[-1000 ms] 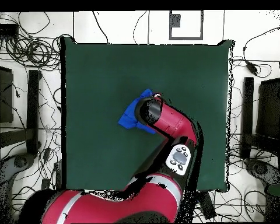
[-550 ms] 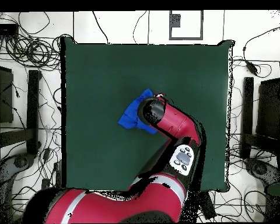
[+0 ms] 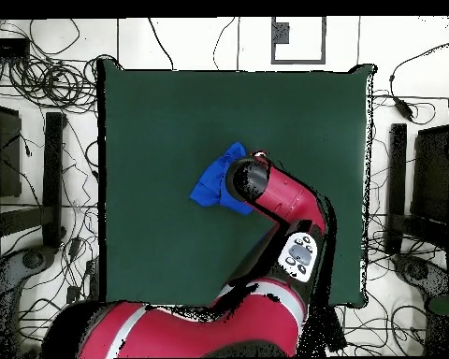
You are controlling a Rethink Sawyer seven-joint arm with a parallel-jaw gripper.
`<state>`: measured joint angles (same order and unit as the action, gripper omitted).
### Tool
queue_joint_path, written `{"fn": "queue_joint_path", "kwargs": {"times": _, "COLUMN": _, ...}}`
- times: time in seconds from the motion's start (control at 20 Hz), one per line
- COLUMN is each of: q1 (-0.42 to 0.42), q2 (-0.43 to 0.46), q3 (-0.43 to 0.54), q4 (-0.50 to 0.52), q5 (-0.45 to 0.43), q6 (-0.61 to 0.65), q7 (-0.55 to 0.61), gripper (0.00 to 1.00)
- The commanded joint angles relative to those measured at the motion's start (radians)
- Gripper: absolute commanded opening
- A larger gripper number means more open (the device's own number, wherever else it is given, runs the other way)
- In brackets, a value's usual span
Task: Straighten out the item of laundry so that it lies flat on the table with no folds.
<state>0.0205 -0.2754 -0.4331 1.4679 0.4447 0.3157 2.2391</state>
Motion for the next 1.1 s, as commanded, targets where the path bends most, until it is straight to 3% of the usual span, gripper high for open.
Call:
{"fn": "queue_joint_path", "kwargs": {"times": 0.05, "q1": 0.005, "q2": 0.016, "q3": 0.147, "q4": 0.038, "q5": -0.045, "q6": 0.015, "q7": 0.071, "gripper": 1.00}}
{"fn": "queue_joint_path", "kwargs": {"times": 1.1, "q1": -0.023, "q2": 0.000, "q3": 0.198, "q4": 0.051, "q5": -0.098, "q6": 0.015, "q7": 0.055, "gripper": 1.00}}
